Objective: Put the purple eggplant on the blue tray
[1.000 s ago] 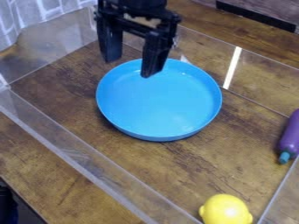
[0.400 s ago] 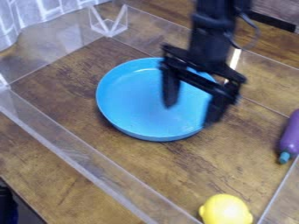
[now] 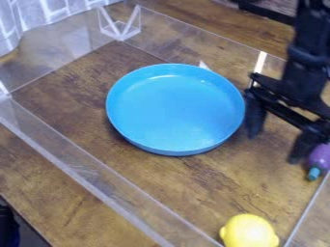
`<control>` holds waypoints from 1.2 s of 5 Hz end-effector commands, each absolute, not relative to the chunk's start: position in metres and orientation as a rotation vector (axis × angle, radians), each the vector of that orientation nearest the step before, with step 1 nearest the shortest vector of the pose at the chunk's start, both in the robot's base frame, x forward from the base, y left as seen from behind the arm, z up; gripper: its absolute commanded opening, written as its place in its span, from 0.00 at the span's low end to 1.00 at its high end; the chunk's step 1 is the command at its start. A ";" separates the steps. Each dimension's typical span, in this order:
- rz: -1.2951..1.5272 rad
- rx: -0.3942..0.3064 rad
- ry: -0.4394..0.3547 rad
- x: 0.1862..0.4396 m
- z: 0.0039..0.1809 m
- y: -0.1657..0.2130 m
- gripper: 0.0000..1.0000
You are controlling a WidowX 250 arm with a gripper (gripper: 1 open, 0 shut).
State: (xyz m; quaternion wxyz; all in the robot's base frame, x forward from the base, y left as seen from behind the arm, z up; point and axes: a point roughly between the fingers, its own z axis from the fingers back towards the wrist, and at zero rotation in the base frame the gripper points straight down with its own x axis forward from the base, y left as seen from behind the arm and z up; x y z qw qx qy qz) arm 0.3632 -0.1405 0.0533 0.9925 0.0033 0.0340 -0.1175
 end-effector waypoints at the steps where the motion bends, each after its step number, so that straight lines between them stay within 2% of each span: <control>1: -0.219 -0.012 -0.013 0.387 0.062 -0.155 1.00; 2: -0.198 -0.011 -0.015 0.389 0.050 -0.159 1.00; 3: -0.179 -0.007 -0.015 0.387 0.041 -0.163 0.00; 4: -0.207 -0.006 -0.017 0.382 0.042 -0.167 0.00; 6: -0.251 -0.009 -0.034 0.373 0.060 -0.171 0.00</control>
